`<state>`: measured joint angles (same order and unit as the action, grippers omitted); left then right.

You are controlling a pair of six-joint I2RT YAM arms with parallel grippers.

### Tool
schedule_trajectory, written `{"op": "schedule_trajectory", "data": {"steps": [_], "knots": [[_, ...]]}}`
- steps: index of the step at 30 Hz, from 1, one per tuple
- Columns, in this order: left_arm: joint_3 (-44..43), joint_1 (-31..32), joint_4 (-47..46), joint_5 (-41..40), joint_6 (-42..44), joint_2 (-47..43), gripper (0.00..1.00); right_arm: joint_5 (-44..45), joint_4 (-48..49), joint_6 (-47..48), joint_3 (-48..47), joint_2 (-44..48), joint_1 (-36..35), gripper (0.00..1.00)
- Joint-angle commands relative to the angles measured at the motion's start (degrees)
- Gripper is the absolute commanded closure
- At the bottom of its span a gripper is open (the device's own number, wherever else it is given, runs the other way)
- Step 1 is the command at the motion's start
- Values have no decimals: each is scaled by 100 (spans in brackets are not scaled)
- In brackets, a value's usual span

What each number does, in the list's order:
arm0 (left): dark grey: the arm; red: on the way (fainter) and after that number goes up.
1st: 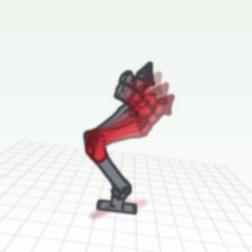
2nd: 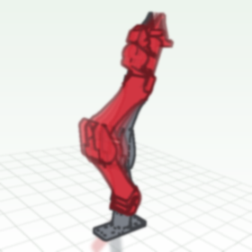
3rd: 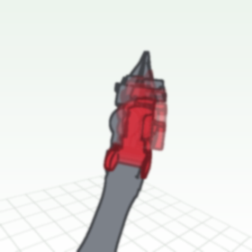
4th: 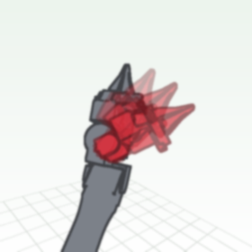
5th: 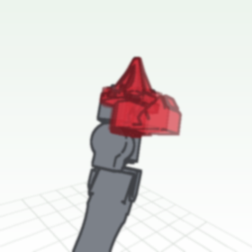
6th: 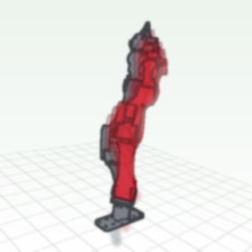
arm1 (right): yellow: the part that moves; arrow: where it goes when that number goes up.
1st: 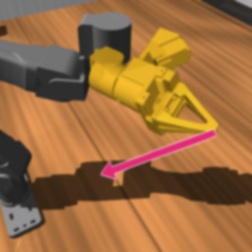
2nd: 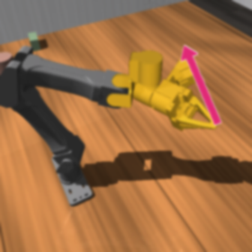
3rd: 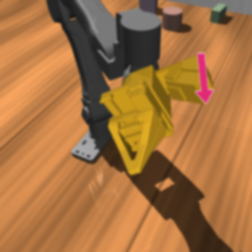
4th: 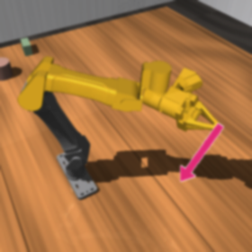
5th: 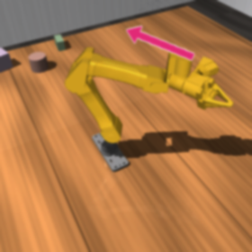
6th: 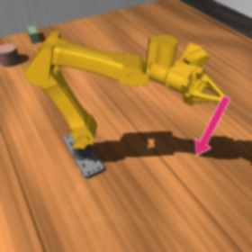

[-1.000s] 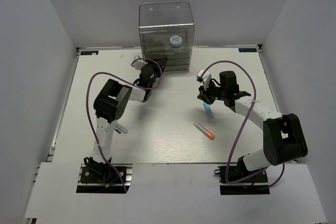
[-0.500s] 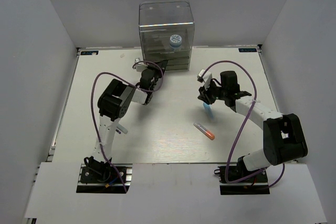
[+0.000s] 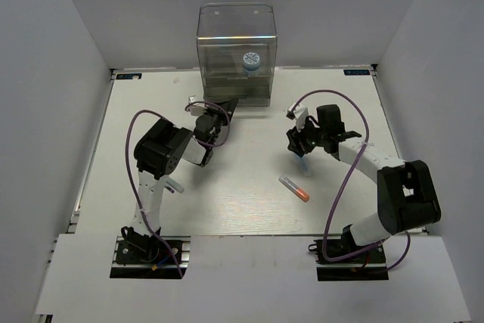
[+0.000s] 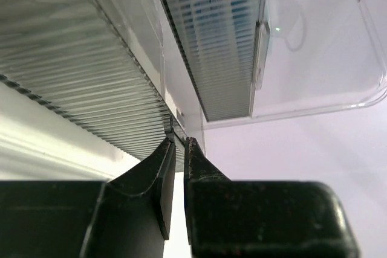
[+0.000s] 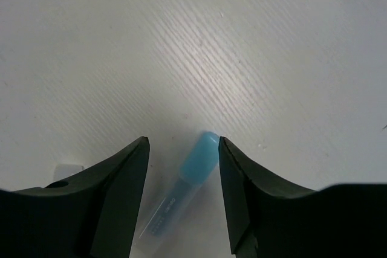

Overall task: Sort the stationery into containers
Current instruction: Open the drawer in the storage box, then pick up the pen from the center of the board.

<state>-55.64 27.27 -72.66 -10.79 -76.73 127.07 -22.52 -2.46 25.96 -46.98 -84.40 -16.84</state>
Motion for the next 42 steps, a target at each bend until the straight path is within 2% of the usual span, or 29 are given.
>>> {"op": "schedule_trajectory", "data": {"steps": [1, 11, 12, 13, 15, 16, 18, 22, 23, 27, 28, 31, 38, 42], "knots": [[281, 7, 130, 94, 254, -437, 100, 450, -473, -257, -118, -234, 32, 45], [738, 7, 595, 200, 492, -990, 100, 1057, -1072, -363, -382, -849, 14, 48], [791, 7, 595, 200, 492, -991, 96, 1144, -1133, -372, -399, -937, 14, 49], [791, 7, 595, 200, 492, -991, 84, 1162, -1204, -381, -426, -990, 23, 49], [791, 7, 595, 200, 492, -991, 77, 1180, -1283, -424, -479, -1069, 23, 50], [791, 7, 648, 252, 492, -1043, 67, 1189, -1336, -425, -496, -1087, 6, 50], [791, 7, 700, 252, 554, -1043, 64, 1215, -1354, -433, -514, -1105, 5, 50], [844, 7, 701, 305, 659, -1158, 45, 1242, -1432, -398, -523, -1131, 23, 52], [844, 7, 753, 305, 711, -1219, 42, 1224, -1459, -372, -540, -1157, 14, 54], [1072, 7, 815, 358, 878, -1473, 31, 961, -1503, -223, -435, -1140, 14, 76], [1168, 7, 815, 410, 879, -1639, 30, 804, -1486, -179, -409, -1105, 5, 86], [1458, 7, 955, 411, 1037, -1921, 28, 539, -1547, 137, -478, -1087, 14, 100], [2381, 7, 1263, 463, 1327, -2879, 26, -252, -1652, 998, -1084, -903, -21, 100], [3075, 7, 1473, 463, 1459, -3635, 26, -560, -1556, 1411, -1734, -955, -56, 100]]}}
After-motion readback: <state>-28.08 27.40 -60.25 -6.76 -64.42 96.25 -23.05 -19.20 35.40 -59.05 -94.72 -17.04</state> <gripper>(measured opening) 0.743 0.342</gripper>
